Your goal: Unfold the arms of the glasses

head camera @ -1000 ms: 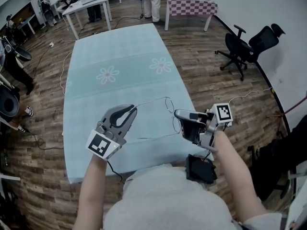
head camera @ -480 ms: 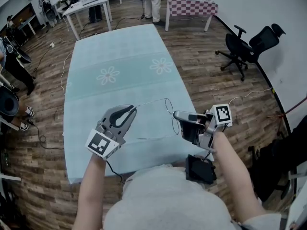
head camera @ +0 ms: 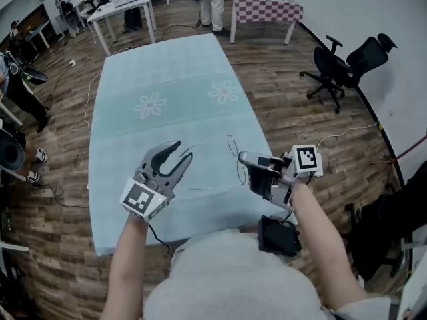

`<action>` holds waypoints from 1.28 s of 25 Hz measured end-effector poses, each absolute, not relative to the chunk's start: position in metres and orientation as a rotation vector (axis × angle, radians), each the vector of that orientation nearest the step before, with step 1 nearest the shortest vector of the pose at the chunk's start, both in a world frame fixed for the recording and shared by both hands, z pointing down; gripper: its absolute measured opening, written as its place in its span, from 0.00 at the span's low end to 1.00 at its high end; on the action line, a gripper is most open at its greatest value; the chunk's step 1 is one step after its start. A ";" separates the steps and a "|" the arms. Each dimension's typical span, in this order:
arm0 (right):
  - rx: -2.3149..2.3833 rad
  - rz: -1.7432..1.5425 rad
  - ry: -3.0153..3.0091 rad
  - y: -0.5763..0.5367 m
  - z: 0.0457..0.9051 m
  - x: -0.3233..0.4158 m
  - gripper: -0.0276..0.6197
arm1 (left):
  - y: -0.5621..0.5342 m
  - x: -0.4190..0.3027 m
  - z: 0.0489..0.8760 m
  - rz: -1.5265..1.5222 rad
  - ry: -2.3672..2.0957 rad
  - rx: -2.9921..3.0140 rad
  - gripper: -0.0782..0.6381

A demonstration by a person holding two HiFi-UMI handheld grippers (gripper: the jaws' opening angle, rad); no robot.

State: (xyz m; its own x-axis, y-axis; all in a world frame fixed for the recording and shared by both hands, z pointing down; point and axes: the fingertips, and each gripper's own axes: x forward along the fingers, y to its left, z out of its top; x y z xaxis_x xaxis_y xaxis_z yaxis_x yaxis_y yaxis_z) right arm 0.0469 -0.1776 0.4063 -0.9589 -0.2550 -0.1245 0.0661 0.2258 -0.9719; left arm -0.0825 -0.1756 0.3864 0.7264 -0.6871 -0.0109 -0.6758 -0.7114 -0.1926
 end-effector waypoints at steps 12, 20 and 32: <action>-0.368 -1.765 2.183 -0.192 0.424 0.047 0.06 | -0.178 -0.087 0.384 -0.064 1.191 -2.723 0.31; -0.580 -1.645 2.142 -0.203 0.428 0.045 0.06 | -0.183 -0.097 0.387 0.028 1.371 -2.692 0.31; -0.860 -1.511 1.900 -0.224 0.429 0.054 0.06 | -0.181 -0.092 0.388 0.079 1.489 -2.653 0.23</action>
